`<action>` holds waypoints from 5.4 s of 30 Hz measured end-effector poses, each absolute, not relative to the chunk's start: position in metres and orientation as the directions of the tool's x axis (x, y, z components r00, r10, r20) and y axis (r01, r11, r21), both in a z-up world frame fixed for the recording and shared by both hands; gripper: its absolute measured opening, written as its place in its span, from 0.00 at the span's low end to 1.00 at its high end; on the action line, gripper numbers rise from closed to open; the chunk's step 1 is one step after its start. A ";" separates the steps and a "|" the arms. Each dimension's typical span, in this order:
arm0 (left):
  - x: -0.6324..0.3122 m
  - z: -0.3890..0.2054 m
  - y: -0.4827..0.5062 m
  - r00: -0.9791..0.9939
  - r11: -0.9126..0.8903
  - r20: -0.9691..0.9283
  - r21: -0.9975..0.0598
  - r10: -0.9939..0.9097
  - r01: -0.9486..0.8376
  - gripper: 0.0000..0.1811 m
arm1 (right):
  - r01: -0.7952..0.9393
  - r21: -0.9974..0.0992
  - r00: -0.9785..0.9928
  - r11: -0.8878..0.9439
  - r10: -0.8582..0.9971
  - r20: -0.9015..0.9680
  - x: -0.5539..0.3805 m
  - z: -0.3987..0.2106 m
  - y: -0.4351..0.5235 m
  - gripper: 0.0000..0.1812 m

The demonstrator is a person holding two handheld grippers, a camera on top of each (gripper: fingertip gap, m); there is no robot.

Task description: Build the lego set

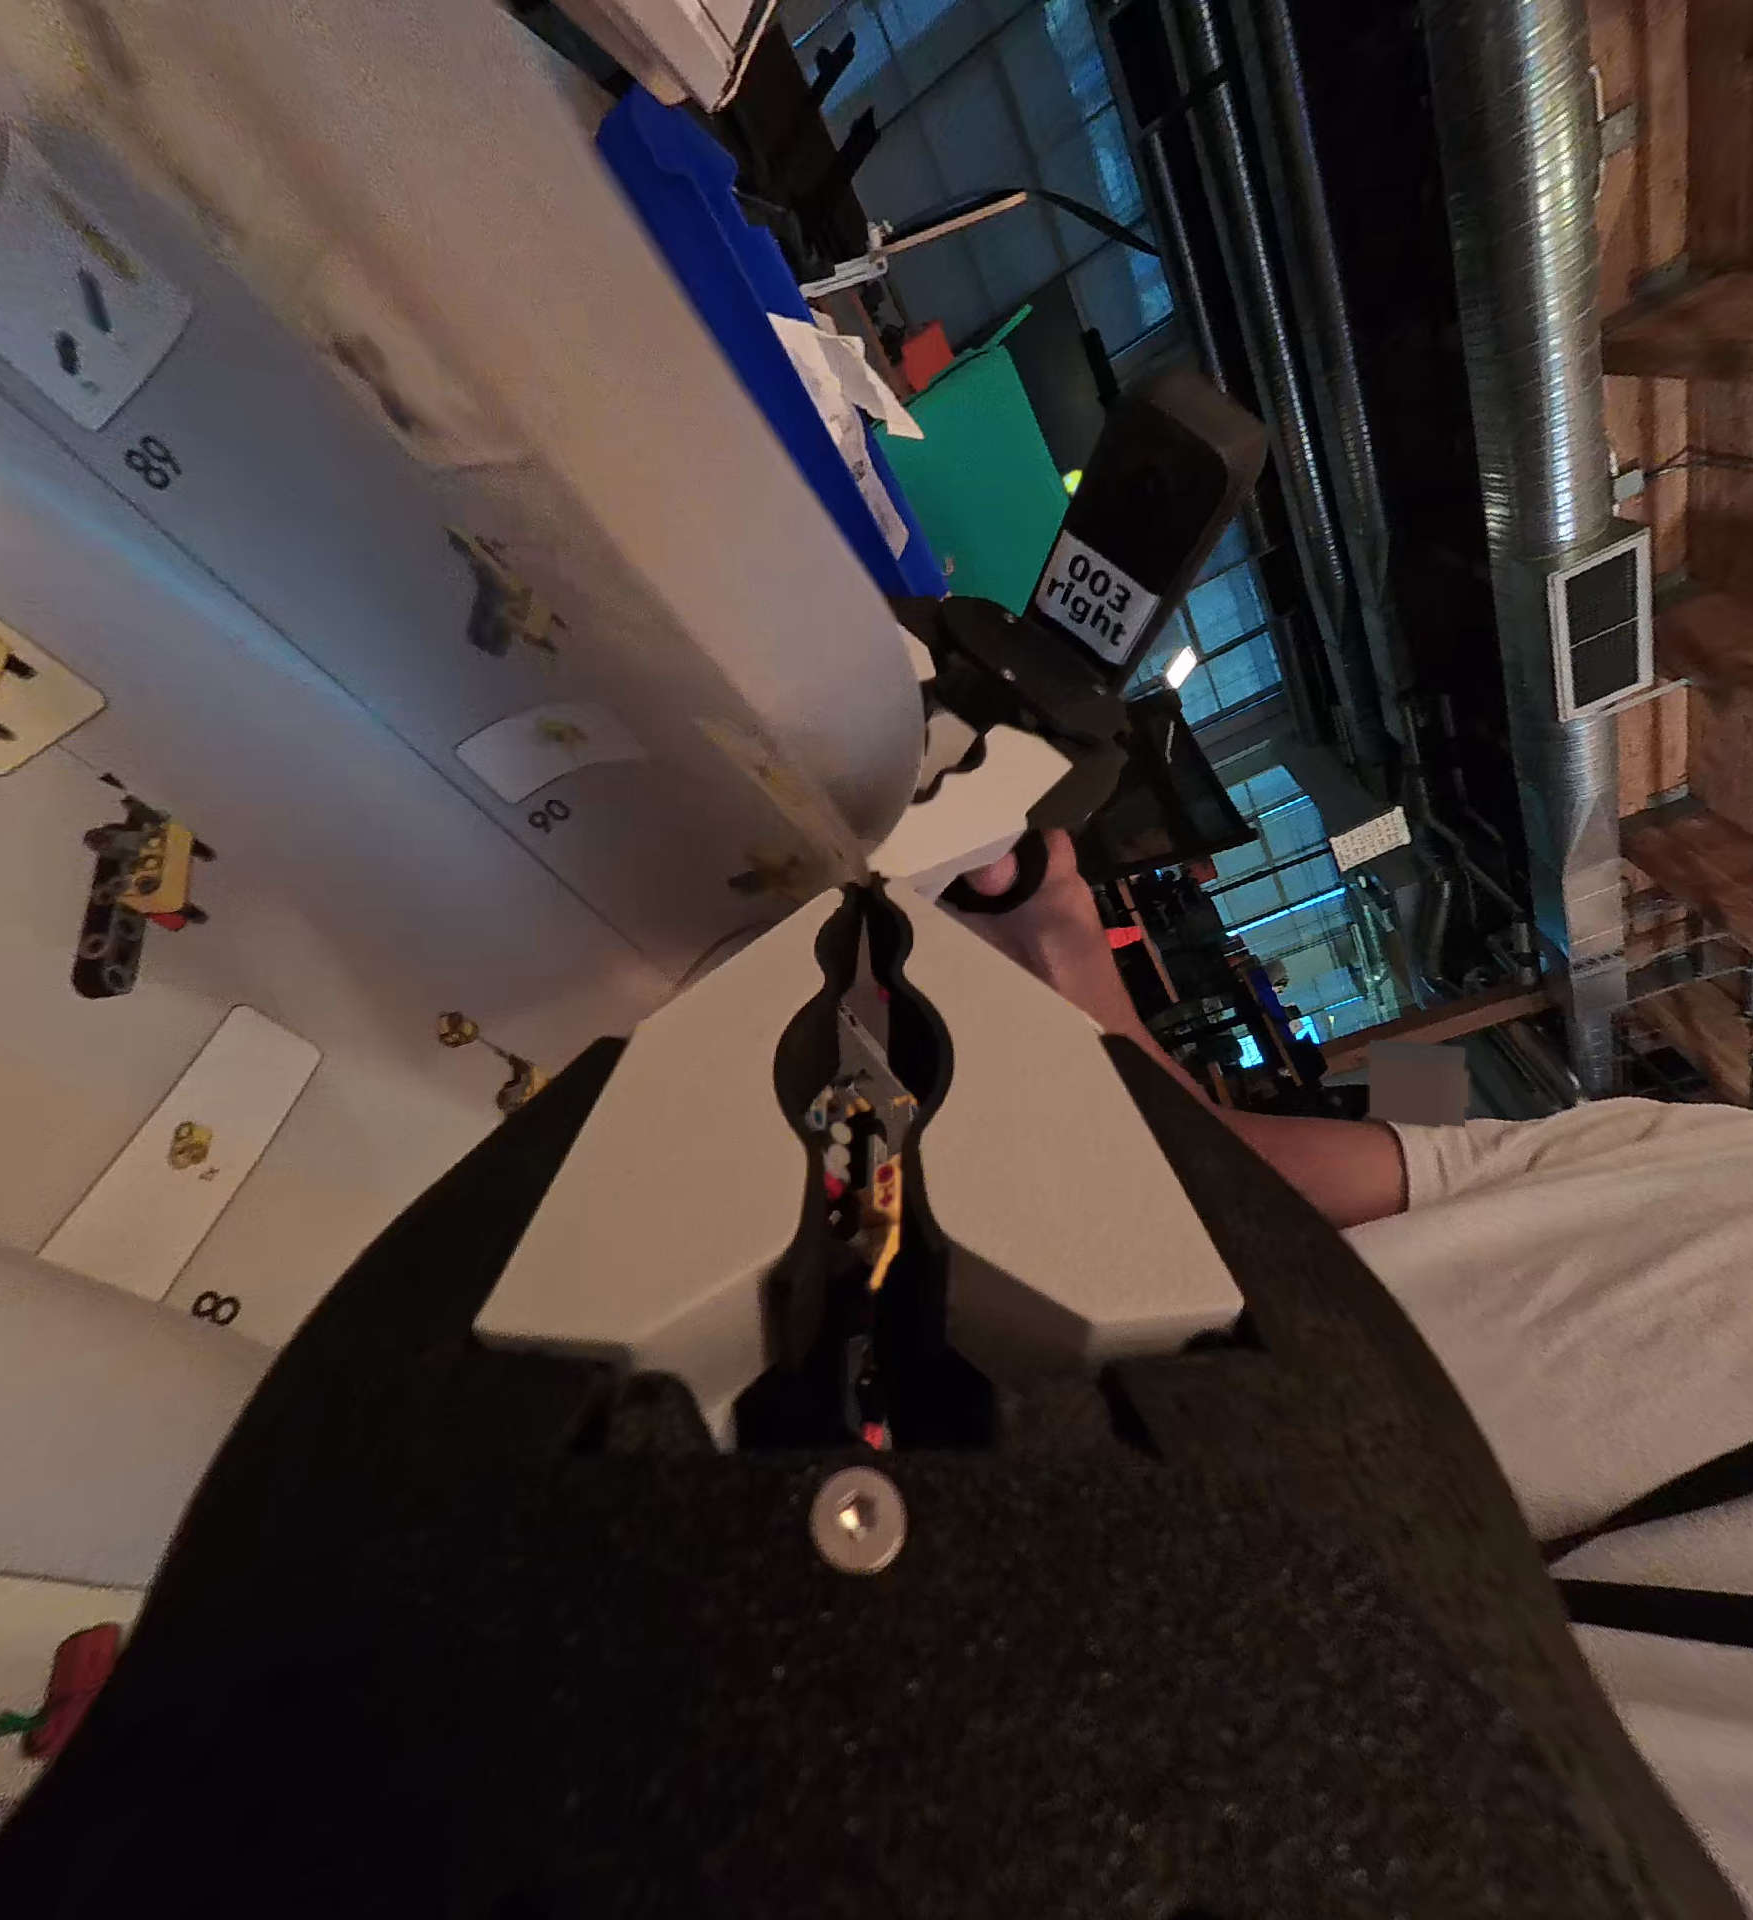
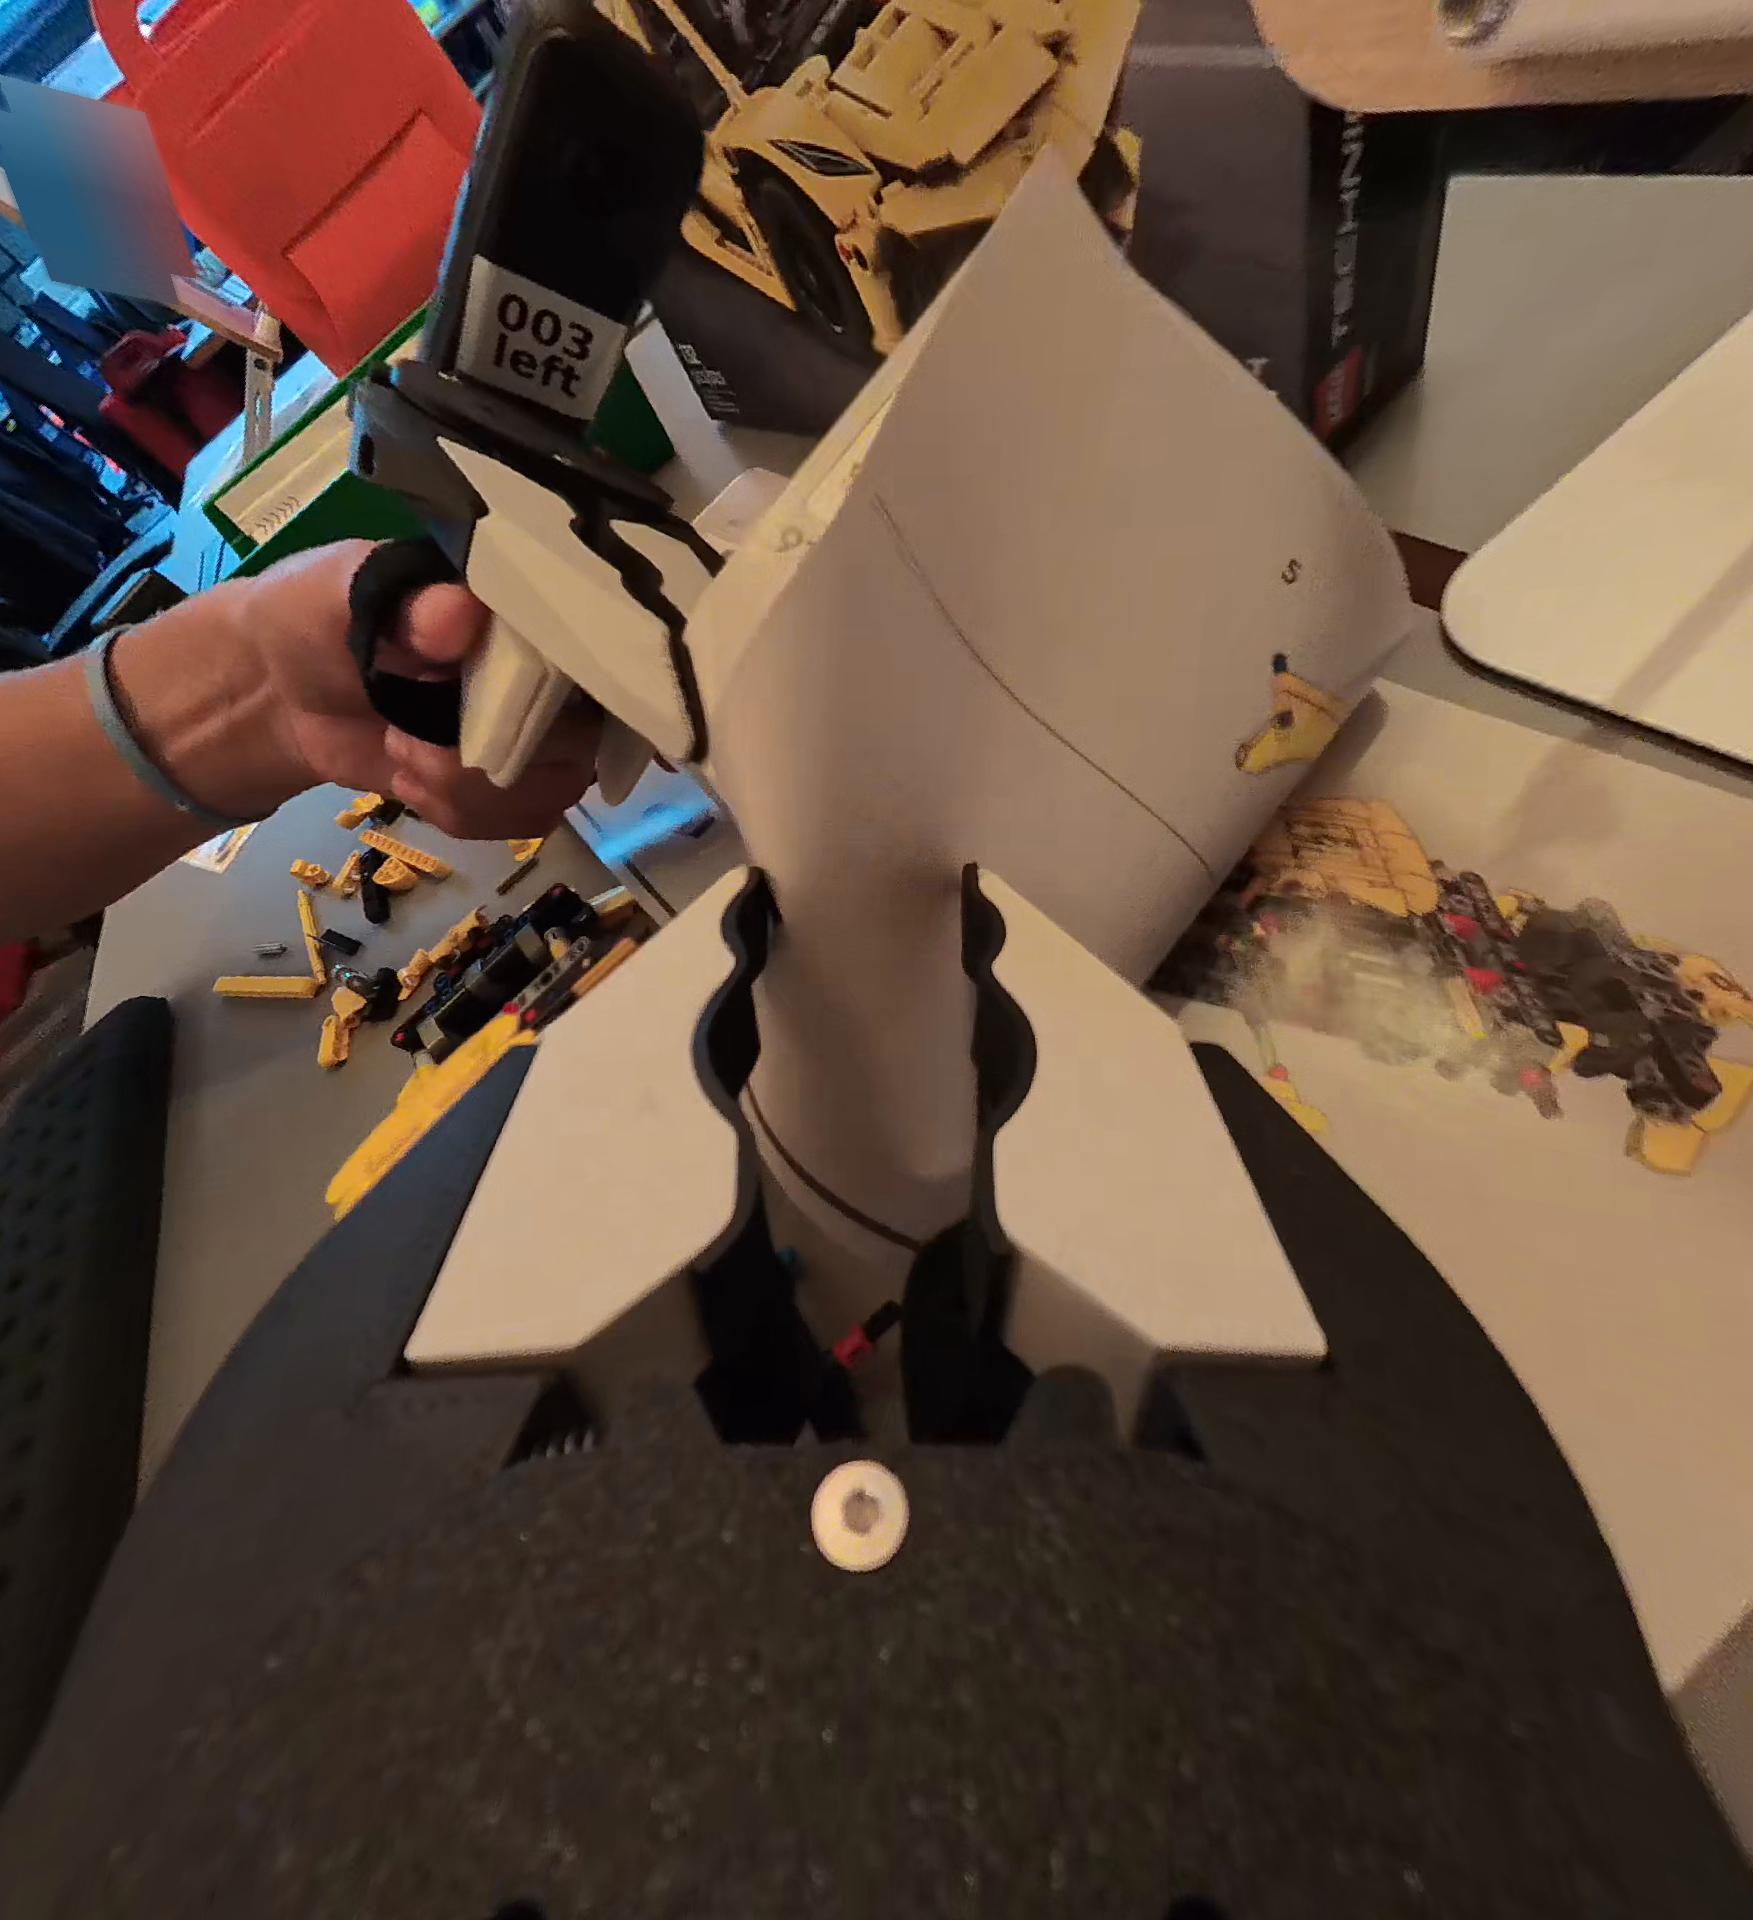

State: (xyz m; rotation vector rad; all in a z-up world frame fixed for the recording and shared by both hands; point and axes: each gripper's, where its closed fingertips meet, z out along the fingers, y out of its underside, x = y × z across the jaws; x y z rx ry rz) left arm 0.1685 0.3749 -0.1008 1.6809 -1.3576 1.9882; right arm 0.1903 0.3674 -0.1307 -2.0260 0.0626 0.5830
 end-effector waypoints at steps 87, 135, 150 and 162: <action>0.067 -0.042 0.531 -0.010 -0.626 0.651 -0.733 -0.759 -0.265 0.16 | -0.211 -0.815 0.885 -0.540 0.248 -0.393 0.207 -0.138 0.414 0.09; -0.039 -0.087 0.469 0.131 -0.428 0.420 -0.765 -0.898 -0.481 0.15 | 0.095 -0.743 0.981 -0.663 0.191 -0.045 0.253 -0.183 0.376 0.55; -0.027 -0.077 0.478 0.127 -0.400 0.385 -0.803 -0.914 -0.442 0.20 | 0.503 -0.640 0.768 -0.581 0.640 0.022 0.078 -0.196 0.494 0.11; 0.017 -0.196 0.509 0.213 -0.205 0.062 -0.618 -0.975 -0.759 0.08 | 0.441 -0.704 0.764 -0.556 0.645 -0.030 0.078 -0.187 0.489 0.03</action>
